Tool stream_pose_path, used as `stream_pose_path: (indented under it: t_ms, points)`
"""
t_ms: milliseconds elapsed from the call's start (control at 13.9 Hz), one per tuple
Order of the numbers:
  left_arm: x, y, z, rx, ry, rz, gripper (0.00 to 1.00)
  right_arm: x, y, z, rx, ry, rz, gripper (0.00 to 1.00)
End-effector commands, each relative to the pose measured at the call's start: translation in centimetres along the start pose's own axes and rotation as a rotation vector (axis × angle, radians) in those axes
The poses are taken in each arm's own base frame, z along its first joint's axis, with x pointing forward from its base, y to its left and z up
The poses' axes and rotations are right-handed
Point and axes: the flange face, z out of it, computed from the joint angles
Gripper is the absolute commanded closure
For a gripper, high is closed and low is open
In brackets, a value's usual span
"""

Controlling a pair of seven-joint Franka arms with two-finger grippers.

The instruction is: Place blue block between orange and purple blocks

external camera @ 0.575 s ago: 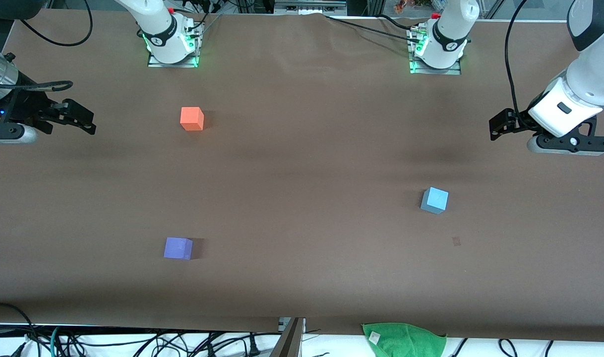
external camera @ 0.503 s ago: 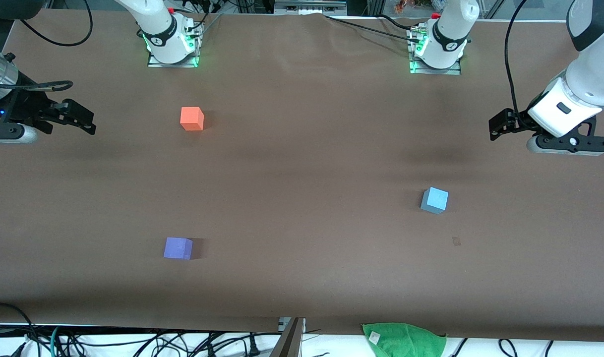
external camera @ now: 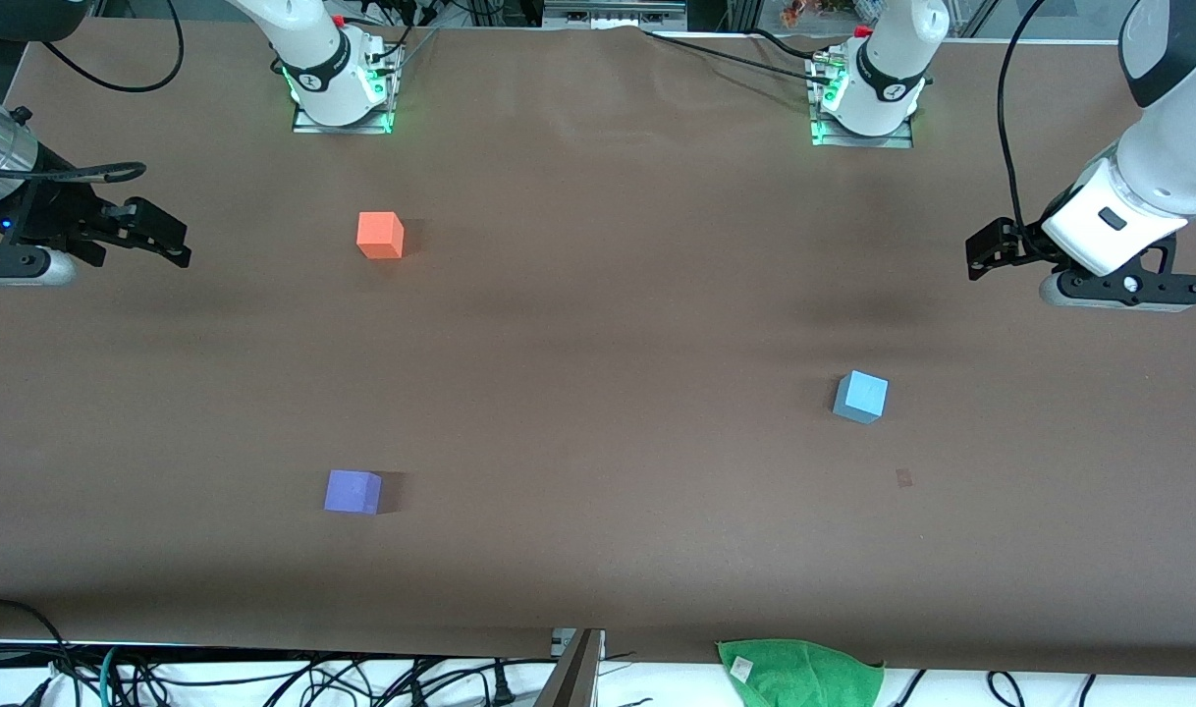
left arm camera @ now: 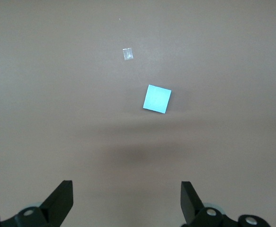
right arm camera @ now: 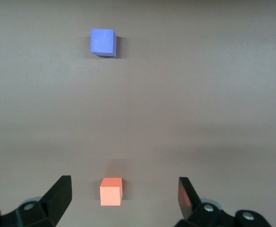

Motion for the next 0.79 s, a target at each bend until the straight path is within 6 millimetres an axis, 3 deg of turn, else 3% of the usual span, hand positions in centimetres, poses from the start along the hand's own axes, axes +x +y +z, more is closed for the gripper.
stream_pose_path:
  t_ms: [0, 718]
  points:
    - [0.23, 0.17, -0.01, -0.011, -0.012, 0.006, 0.0, 0.08, -0.25, -0.29, 0.014, 0.004, 0.01, 0.01]
    - [0.25, 0.39, 0.08, -0.016, -0.015, 0.009, 0.0, -0.05, -0.23, -0.22, 0.014, 0.0, 0.008, 0.01]
